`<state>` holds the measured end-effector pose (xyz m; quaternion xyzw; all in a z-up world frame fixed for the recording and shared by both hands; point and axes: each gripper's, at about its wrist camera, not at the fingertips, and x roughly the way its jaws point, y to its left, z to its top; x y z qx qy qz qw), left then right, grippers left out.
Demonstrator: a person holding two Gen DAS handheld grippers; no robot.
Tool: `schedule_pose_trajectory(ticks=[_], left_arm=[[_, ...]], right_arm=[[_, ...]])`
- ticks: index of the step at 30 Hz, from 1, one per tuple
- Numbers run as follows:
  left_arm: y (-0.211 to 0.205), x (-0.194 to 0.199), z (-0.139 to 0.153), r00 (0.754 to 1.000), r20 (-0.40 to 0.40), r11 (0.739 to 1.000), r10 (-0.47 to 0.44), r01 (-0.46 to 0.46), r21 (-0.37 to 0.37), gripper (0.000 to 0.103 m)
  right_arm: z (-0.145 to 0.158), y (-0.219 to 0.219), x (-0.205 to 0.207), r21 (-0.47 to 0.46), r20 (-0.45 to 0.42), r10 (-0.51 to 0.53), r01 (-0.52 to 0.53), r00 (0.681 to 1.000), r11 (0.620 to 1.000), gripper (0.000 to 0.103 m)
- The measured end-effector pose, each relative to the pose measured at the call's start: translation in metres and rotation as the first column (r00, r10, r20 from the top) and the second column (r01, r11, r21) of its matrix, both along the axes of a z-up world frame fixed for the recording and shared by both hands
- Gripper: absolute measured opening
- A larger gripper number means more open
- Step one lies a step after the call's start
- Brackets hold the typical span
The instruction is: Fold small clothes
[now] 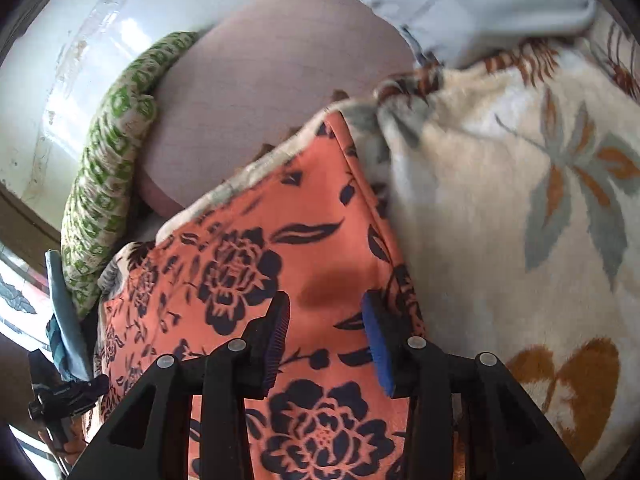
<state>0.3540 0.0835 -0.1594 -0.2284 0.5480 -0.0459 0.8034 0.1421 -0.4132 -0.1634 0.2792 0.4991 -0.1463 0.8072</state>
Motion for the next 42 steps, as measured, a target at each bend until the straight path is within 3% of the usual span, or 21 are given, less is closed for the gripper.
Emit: schedule_pose_trajectory(ticks=[3,7,9,11,15,20,24,28,30,32,33,35,37,40,42], left_arm=[[0.0,0.0,0.009,0.999,-0.02,1.0,0.025,-0.025,0.003,0.025],[0.017,-0.023,0.043,0.999,-0.002,0.99,0.049,-0.049,-0.131,0.026],[0.03,-0.043,0.054,0.996,0.019,0.973,0.082,-0.076,-0.219,0.034],[0.047,-0.067,0.055,0.991,0.015,0.939,0.131,-0.119,-0.324,0.049],[0.073,-0.109,0.041,0.984,-0.031,0.876,0.173,-0.168,-0.452,0.049],[0.083,-0.127,0.015,0.977,-0.097,0.847,0.188,-0.211,-0.488,0.049],[0.088,-0.129,-0.002,0.965,-0.126,0.789,0.229,-0.26,-0.557,0.049],[0.084,-0.127,-0.013,0.96,-0.133,0.765,0.246,-0.277,-0.581,0.049],[0.076,-0.122,-0.018,0.964,-0.135,0.767,0.228,-0.263,-0.586,0.049],[0.067,-0.114,-0.022,0.969,-0.129,0.788,0.21,-0.246,-0.564,0.049],[0.064,-0.111,-0.025,0.968,-0.136,0.794,0.209,-0.249,-0.555,0.049],[0.064,-0.105,-0.027,0.97,-0.144,0.778,0.197,-0.244,-0.578,0.048],[0.074,-0.1,-0.018,0.975,-0.102,0.765,0.198,-0.219,-0.606,0.048],[0.095,-0.098,0.004,0.976,-0.02,0.789,0.216,-0.187,-0.585,0.051],[0.105,-0.093,0.015,0.974,0.007,0.833,0.227,-0.19,-0.519,0.054]], right_arm=[[0.011,0.003,0.006,-0.006,-0.023,-0.005,0.005,1.0,1.0,0.038],[0.05,0.033,0.011,-0.038,0.025,0.071,-0.07,0.997,0.997,0.042],[0.064,0.057,0.011,-0.059,0.054,0.135,-0.132,0.989,0.989,0.057],[0.069,0.085,0.013,-0.094,0.047,0.202,-0.197,0.978,0.976,0.059],[0.06,0.139,0.023,-0.119,0.012,0.308,-0.305,0.951,0.945,0.059],[0.036,0.19,0.036,-0.1,-0.016,0.365,-0.364,0.931,0.926,0.059],[0.025,0.218,0.047,-0.125,-0.01,0.383,-0.381,0.924,0.916,0.058],[0.014,0.224,0.06,-0.185,-0.022,0.372,-0.369,0.928,0.911,0.058],[-0.001,0.219,0.064,-0.178,-0.055,0.363,-0.367,0.93,0.913,0.057],[-0.024,0.213,0.065,-0.145,-0.121,0.353,-0.369,0.928,0.918,0.058],[-0.028,0.213,0.061,-0.155,-0.109,0.365,-0.378,0.925,0.913,0.058],[-0.028,0.22,0.055,-0.213,-0.091,0.411,-0.421,0.907,0.882,0.061],[-0.029,0.228,0.053,-0.261,-0.105,0.455,-0.466,0.884,0.845,0.064],[-0.029,0.226,0.051,-0.254,-0.077,0.472,-0.475,0.878,0.843,0.068],[-0.029,0.225,0.051,-0.244,-0.065,0.471,-0.472,0.88,0.847,0.071]])
